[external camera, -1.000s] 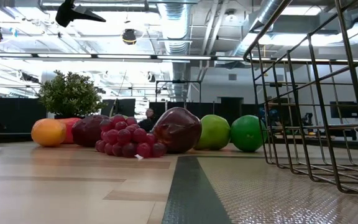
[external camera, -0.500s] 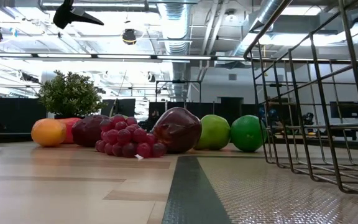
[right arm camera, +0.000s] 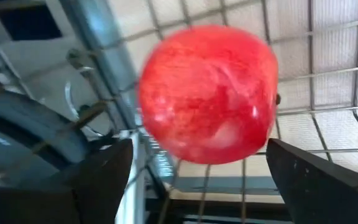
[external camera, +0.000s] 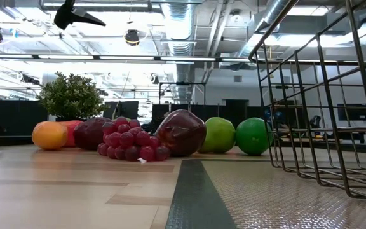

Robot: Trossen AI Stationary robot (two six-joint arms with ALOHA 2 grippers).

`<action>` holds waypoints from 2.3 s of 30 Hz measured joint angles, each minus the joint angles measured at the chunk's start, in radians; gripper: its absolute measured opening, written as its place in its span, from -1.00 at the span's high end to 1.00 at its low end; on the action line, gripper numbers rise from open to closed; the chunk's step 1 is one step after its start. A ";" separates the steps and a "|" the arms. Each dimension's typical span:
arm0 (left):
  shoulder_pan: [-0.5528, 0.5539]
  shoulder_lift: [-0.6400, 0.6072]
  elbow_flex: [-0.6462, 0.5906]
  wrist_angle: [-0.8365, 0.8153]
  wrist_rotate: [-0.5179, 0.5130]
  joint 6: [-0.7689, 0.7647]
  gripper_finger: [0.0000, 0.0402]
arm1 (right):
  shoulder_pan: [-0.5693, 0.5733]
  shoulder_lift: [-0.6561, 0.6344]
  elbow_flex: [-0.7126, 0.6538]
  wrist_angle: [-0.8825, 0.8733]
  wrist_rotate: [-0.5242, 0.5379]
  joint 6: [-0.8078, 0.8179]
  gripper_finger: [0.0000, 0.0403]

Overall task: Build produce basket
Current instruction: Put the red apple into the wire basket, then put the right dark red apple into the wire basket

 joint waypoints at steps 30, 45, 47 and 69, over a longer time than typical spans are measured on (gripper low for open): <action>0.000 0.000 0.000 -0.032 0.040 0.027 -0.73 | -0.635 -0.225 0.281 -0.308 0.287 -0.728 -0.91; 0.000 0.000 0.000 -0.064 0.031 0.048 -0.73 | -0.858 0.174 0.551 -0.133 0.285 -1.498 -0.91; 0.000 0.000 0.000 -0.064 0.031 0.056 -0.73 | -0.863 0.241 0.615 -0.133 0.284 -1.561 -0.91; 0.000 0.000 0.000 -0.087 0.029 0.079 -0.73 | -0.815 0.671 0.926 -0.271 0.149 -1.854 -0.91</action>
